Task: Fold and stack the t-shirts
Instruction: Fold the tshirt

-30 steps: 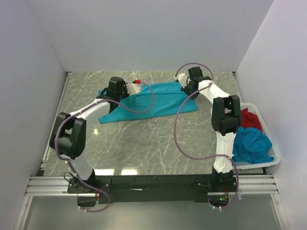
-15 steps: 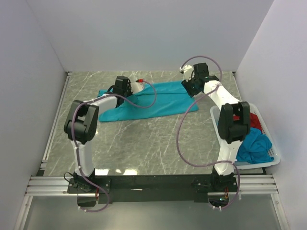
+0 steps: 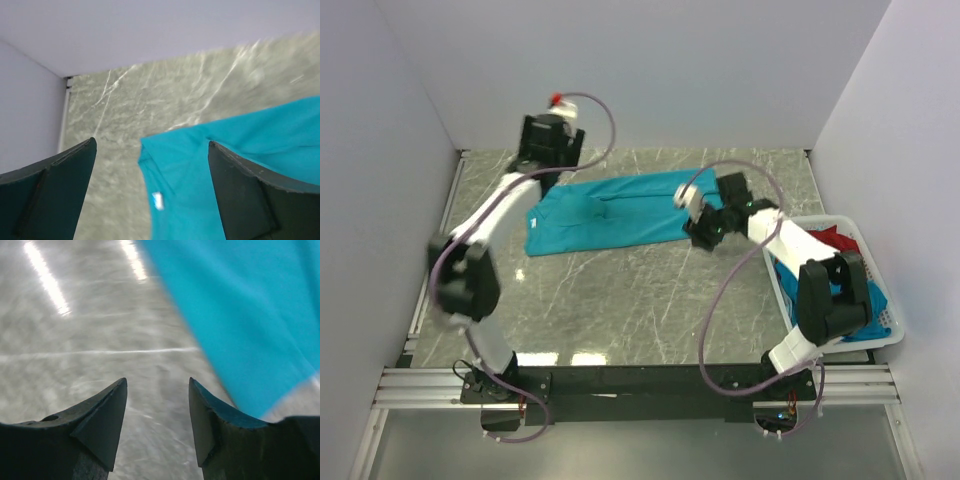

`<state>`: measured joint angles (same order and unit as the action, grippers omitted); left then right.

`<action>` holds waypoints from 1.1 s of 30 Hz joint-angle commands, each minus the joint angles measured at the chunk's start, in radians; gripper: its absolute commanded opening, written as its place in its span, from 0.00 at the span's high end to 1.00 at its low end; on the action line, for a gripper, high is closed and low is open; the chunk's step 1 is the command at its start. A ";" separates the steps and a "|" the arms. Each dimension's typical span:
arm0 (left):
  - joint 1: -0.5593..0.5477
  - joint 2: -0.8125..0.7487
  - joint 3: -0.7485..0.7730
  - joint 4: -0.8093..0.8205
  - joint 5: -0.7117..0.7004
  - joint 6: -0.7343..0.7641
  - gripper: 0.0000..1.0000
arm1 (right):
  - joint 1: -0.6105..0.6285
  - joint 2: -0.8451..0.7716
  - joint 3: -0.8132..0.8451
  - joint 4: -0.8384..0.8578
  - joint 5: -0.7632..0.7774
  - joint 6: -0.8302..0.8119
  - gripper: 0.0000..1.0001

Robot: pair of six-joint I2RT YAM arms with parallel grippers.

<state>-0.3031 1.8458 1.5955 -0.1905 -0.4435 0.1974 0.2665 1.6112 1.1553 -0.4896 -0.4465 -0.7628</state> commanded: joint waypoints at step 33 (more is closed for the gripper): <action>0.081 -1.172 -0.959 -0.001 0.270 -0.467 0.00 | 0.366 0.417 0.107 0.240 0.713 -0.175 0.64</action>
<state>-0.2230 0.6884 0.6395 -0.2440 -0.1703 -0.2535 0.6308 1.9743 1.2320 -0.2516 0.2504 -0.9428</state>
